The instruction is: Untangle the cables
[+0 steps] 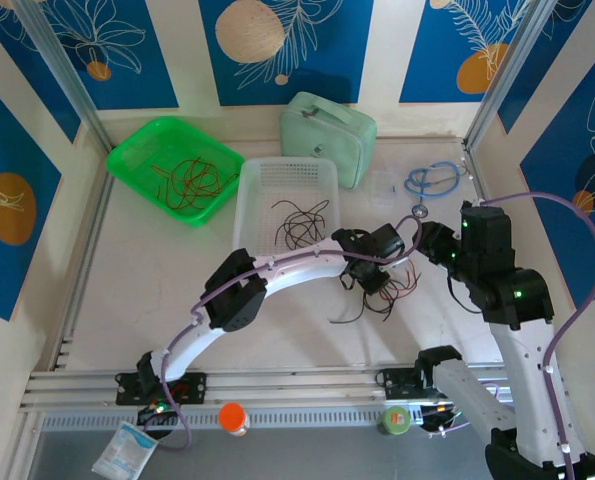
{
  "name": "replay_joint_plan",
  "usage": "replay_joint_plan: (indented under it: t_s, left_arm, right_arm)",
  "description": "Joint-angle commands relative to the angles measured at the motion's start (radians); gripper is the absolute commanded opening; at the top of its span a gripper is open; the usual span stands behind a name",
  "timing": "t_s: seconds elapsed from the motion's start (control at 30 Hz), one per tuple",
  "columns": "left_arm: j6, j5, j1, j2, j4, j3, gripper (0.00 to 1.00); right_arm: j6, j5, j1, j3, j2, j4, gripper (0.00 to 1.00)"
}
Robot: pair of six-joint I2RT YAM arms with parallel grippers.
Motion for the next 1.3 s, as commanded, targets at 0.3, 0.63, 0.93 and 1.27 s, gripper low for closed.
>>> replay_joint_plan:
  t_s: [0.3, 0.63, 0.93, 1.27]
  left_arm:
    - [0.004, -0.02, -0.004, 0.038, -0.055, 0.015, 0.09]
    - [-0.028, -0.001, -0.004, -0.13, -0.039, 0.053, 0.0]
    - [-0.121, 0.022, 0.0, -0.245, -0.012, 0.074, 0.0]
    - [-0.212, 0.036, 0.031, -0.284, -0.019, 0.161, 0.0]
  right_arm:
    - [-0.022, -0.067, -0.01, 0.011, -0.028, 0.023, 0.53]
    - [-0.004, -0.101, -0.016, -0.089, -0.035, 0.024, 0.53]
    - [0.103, -0.143, -0.016, -0.338, -0.143, 0.006, 0.52]
    - [0.209, -0.158, -0.016, -0.5, -0.176, 0.083, 0.51]
